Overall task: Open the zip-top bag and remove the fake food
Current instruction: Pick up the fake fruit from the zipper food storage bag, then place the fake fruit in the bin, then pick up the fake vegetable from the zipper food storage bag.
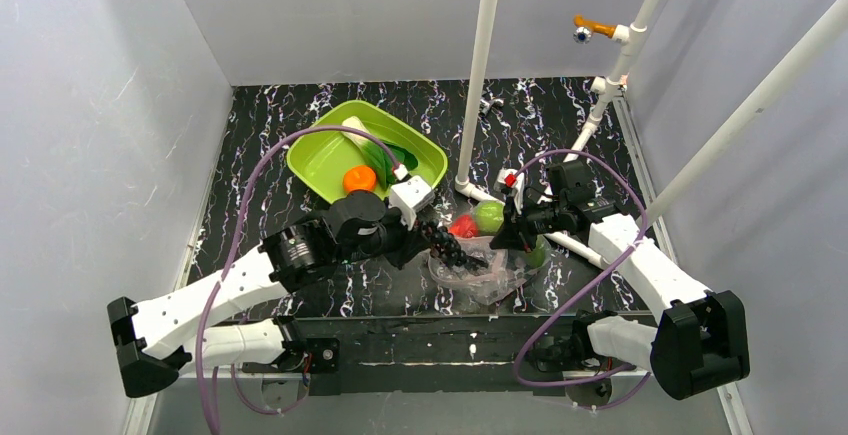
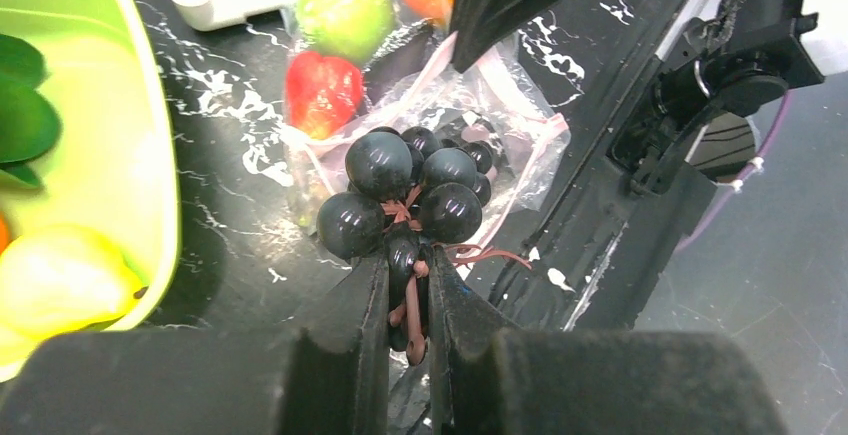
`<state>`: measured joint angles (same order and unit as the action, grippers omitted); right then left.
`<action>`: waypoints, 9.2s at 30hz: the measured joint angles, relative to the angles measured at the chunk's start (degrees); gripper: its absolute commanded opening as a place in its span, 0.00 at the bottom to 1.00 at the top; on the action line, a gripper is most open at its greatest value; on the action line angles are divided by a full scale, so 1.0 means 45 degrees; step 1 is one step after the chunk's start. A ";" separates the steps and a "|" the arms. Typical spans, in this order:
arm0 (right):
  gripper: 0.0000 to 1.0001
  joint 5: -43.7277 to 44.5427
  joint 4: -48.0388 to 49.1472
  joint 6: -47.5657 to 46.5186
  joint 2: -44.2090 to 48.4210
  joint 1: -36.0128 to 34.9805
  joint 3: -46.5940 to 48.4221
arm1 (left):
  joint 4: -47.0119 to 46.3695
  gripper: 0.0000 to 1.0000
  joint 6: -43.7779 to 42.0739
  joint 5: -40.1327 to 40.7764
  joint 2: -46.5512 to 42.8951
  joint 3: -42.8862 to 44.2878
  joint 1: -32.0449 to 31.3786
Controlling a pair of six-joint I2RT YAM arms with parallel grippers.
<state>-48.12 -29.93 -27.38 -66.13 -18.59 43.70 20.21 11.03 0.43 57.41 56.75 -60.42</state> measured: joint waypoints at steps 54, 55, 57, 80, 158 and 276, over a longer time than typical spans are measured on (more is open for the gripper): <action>0.01 0.0005 -0.0078 -0.0291 -0.0092 0.0034 0.0000 | 0.0646 0.00 -0.1627 0.0695 -0.0170 0.1749 0.6528; 0.01 0.0010 -0.0078 -0.0291 -0.0092 0.0034 0.0000 | 0.0510 0.00 -0.1603 0.0646 -0.0024 0.1749 0.6698; 0.01 0.0010 -0.0078 -0.0291 -0.0092 0.0034 0.0000 | 0.0359 0.00 -0.1559 0.0539 0.0233 0.1749 0.6999; 0.01 0.0053 -0.0321 -0.0340 -0.0165 0.0044 0.0005 | -0.1127 0.00 -0.0976 -0.0335 0.5887 0.3492 1.0248; 0.05 -0.1651 -0.1802 -0.2526 0.0403 0.0865 0.0165 | -0.5765 0.98 1.0151 -0.3818 -0.3497 -0.5251 0.3444; 0.19 0.5474 0.1195 0.1039 -0.4745 -0.2098 0.2652 | -0.8325 0.37 1.6019 0.6674 0.7164 -0.3517 -0.0345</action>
<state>-23.49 -24.56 -22.70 -87.48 -28.03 55.64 -17.26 83.11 30.46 89.65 40.93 -61.98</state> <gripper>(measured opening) 0.199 0.369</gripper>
